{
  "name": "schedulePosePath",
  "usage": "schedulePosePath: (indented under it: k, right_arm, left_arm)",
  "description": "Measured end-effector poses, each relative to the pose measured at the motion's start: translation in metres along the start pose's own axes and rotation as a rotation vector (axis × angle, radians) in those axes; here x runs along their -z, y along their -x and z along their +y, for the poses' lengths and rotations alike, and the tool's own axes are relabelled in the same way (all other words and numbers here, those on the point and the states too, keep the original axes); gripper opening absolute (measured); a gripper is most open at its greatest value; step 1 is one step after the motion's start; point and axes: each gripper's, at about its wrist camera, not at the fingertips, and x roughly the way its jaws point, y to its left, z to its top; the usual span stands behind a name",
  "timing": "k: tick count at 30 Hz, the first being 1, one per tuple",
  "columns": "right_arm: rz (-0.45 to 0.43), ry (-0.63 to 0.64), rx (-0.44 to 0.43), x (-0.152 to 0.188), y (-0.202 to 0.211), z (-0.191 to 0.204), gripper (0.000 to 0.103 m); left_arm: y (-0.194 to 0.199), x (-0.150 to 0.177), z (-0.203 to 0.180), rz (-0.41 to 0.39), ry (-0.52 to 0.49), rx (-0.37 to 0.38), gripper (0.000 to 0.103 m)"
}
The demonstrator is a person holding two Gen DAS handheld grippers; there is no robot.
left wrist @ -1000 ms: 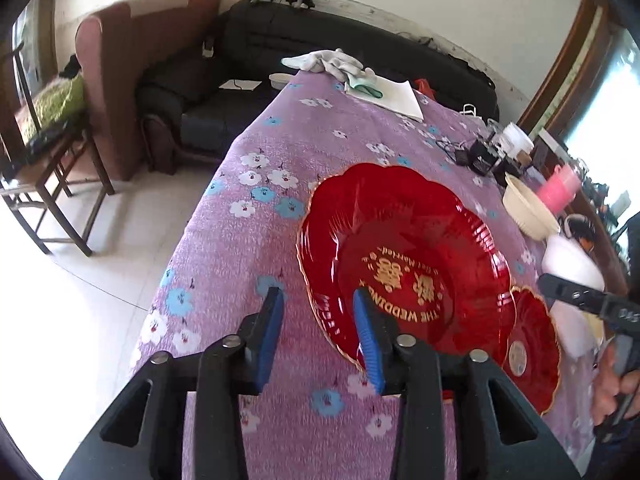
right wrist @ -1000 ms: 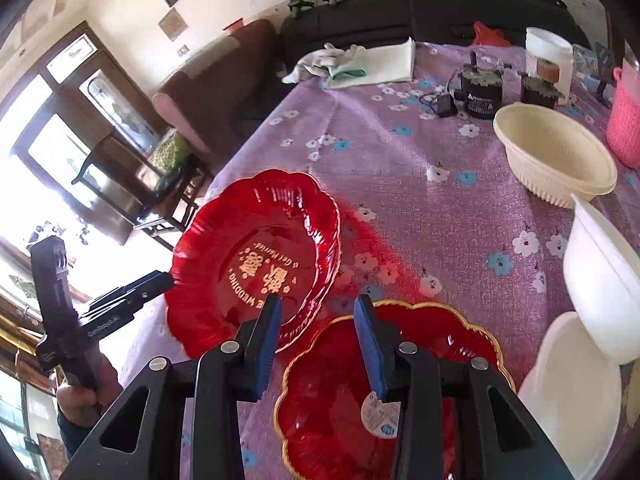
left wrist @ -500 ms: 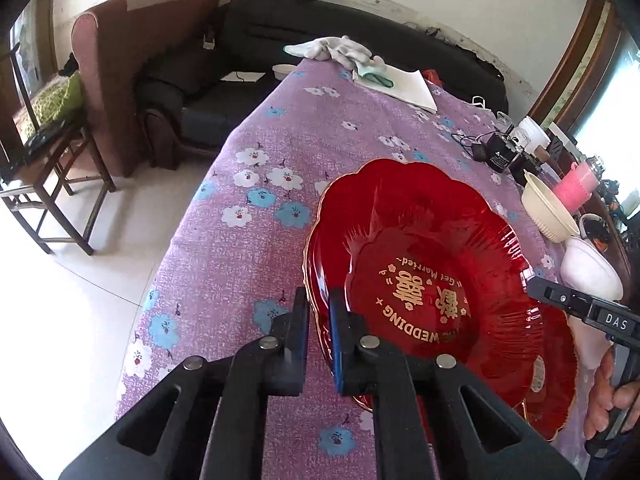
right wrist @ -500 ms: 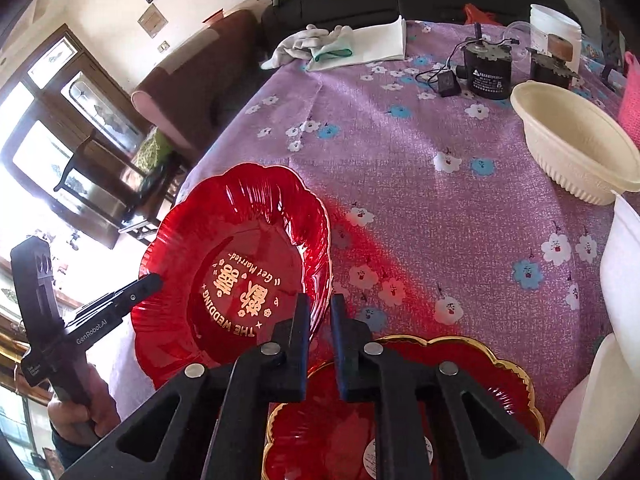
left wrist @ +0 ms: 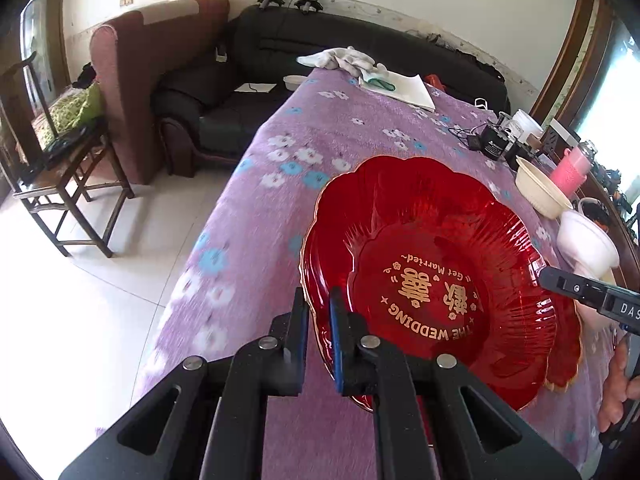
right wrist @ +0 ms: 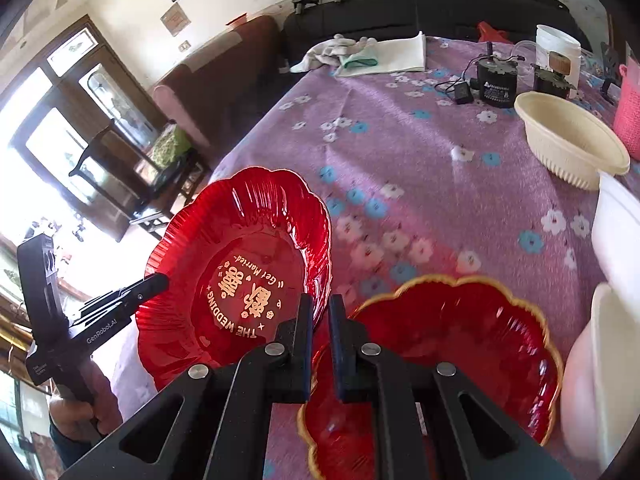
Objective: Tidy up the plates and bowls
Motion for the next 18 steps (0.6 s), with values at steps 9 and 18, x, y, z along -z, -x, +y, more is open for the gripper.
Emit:
schedulePosePath:
  k: [9,18]
  right_arm:
    - [0.035,0.033,-0.097,0.056,0.018,0.024,0.01]
    - [0.055,0.071,-0.13,0.091,0.023,0.036,0.013]
  left_arm:
    - [0.045,0.059,0.014,-0.021,0.024,-0.023,0.01]
    - [0.052,0.084,0.023,-0.02,0.057,-0.039,0.012]
